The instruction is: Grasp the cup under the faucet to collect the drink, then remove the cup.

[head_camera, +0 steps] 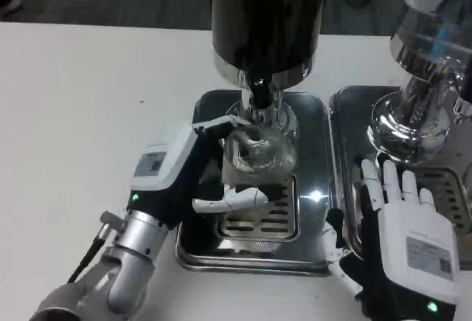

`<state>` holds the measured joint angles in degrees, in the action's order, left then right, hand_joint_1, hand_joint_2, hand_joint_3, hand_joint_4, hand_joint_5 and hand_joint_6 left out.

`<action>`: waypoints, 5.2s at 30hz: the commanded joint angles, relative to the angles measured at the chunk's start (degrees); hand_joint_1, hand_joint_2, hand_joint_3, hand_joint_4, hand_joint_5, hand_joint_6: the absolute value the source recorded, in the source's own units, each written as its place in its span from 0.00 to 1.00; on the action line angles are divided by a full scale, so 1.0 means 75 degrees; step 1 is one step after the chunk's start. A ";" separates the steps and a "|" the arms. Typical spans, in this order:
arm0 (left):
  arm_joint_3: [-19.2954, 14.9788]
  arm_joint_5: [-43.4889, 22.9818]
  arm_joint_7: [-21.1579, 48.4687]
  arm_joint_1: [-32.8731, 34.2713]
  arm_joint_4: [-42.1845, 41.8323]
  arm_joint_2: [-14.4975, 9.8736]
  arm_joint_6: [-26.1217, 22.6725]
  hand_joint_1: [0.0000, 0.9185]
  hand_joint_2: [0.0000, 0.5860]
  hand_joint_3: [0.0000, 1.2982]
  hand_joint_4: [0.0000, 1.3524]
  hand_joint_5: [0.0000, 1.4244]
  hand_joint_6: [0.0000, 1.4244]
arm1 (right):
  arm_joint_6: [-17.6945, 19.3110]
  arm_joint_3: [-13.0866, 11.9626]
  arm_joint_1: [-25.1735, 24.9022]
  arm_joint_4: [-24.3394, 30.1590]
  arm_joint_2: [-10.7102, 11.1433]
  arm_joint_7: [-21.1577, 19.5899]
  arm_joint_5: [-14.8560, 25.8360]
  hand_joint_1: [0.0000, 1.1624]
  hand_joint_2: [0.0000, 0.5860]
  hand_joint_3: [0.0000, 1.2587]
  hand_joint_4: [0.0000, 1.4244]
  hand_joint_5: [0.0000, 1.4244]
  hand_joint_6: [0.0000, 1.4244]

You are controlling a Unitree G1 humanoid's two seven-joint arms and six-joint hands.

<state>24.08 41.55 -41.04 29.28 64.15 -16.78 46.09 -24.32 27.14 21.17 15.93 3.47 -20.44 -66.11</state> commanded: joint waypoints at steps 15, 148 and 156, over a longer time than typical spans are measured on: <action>0.0327 0.0112 -0.0464 0.0232 0.0404 0.0088 -0.0044 0.19 0.08 0.31 0.34 0.51 0.38 | -0.0146 0.0052 0.0116 0.0123 -0.0146 -0.0112 -0.0061 0.22 0.91 0.06 0.00 0.00 0.01; -0.1776 -0.1719 0.5637 -0.0955 -0.4691 -0.0863 0.2696 0.00 0.15 0.00 0.00 0.08 0.06 | 0.3178 -0.1766 -0.1187 -0.1172 0.0349 0.1511 0.5557 0.61 0.39 0.00 0.00 0.00 0.00; -0.1776 -0.1799 0.5606 -0.0941 -0.4636 -0.0886 0.2655 0.00 0.15 0.00 0.00 0.09 0.06 | 0.3025 -0.1825 -0.1740 -0.1590 0.0282 0.2071 0.6127 0.62 0.34 0.00 0.00 0.00 0.00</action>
<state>10.06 27.51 0.72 22.14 28.76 -22.96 66.31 -1.65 13.96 9.59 4.90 5.96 -6.05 -21.48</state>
